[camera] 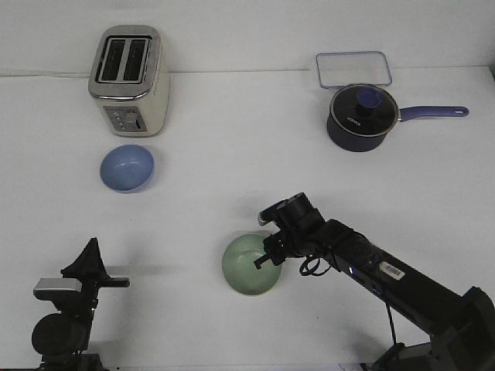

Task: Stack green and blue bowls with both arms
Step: 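Open the right gripper and withdraw it from the green bowl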

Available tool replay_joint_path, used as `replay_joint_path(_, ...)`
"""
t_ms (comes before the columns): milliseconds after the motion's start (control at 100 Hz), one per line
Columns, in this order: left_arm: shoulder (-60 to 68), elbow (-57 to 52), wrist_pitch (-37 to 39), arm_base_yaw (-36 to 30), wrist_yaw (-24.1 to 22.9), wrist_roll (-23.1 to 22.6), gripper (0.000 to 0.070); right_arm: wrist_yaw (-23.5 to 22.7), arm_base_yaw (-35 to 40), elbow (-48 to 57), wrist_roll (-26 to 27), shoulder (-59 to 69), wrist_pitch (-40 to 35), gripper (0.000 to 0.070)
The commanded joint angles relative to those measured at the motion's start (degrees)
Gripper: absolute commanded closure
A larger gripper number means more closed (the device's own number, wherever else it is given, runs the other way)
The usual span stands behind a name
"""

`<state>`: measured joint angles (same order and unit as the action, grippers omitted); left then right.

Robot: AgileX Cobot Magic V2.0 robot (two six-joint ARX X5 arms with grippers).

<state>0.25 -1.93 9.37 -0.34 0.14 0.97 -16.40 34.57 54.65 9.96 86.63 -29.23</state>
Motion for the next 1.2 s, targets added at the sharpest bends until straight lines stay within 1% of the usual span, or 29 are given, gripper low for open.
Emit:
replay_joint_path(0,-0.1,1.1,0.6,0.0,0.0,0.0,0.0688,-0.1,0.5,0.4,0.9,1.2,0.5,0.0548)
replay_joint_path(60,-0.1,1.1,0.6,0.0,0.0,0.0,0.0688,-0.1,0.5,0.4,1.2,1.2,0.5,0.0428)
replay_joint_path(110,-0.1,1.1,0.6,0.0,0.0,0.0,0.0688,-0.1,0.5,0.4,1.3,1.2,0.5,0.0346)
replay_joint_path(210,-0.1,1.1,0.6,0.0,0.0,0.0,0.0688,-0.1,0.5,0.4,2.3,1.2,0.5,0.0275)
replay_joint_path(270,-0.1,1.1,0.6,0.0,0.0,0.0,0.0688,-0.1,0.5,0.5,2.6,1.0,0.5,0.0248)
replay_joint_path(390,-0.1,1.1,0.6,0.0,0.0,0.0,0.0688,-0.1,-0.2,0.7,2.8,-0.8,0.3,0.0244)
replay_joint_path(520,-0.1,1.1,0.6,0.0,0.0,0.0,0.0688,0.6,-2.5,2.2,2.1,-4.9,-2.4,0.0244)
replay_joint_path(570,-0.1,1.1,0.6,0.0,0.0,0.0,0.0688,2.1,-3.8,3.0,1.6,-6.9,-3.5,0.0244)
replay_joint_path(660,-0.1,1.1,0.6,0.0,0.0,0.0,0.0688,6.2,-6.6,4.4,-0.2,-10.9,-5.4,0.0244)
replay_joint_path(750,-0.1,1.1,0.6,0.0,0.0,0.0,0.0688,9.0,-10.0,4.7,-2.0,-15.5,-5.4,0.0245)
replay_joint_path(840,-0.1,1.1,0.6,0.0,0.0,0.0,0.0688,10.6,-13.9,4.7,-3.6,-19.7,-5.6,0.0245)
replay_joint_path(1040,-0.1,1.1,0.6,0.0,0.0,0.0,0.0688,14.4,-21.5,4.3,-9.3,-27.2,-7.3,0.0244)
replay_joint_path(1190,-0.1,1.1,0.6,0.0,0.0,0.0,0.0688,15.0,-23.7,0.4,-10.3,-33.0,-4.9,0.0244)
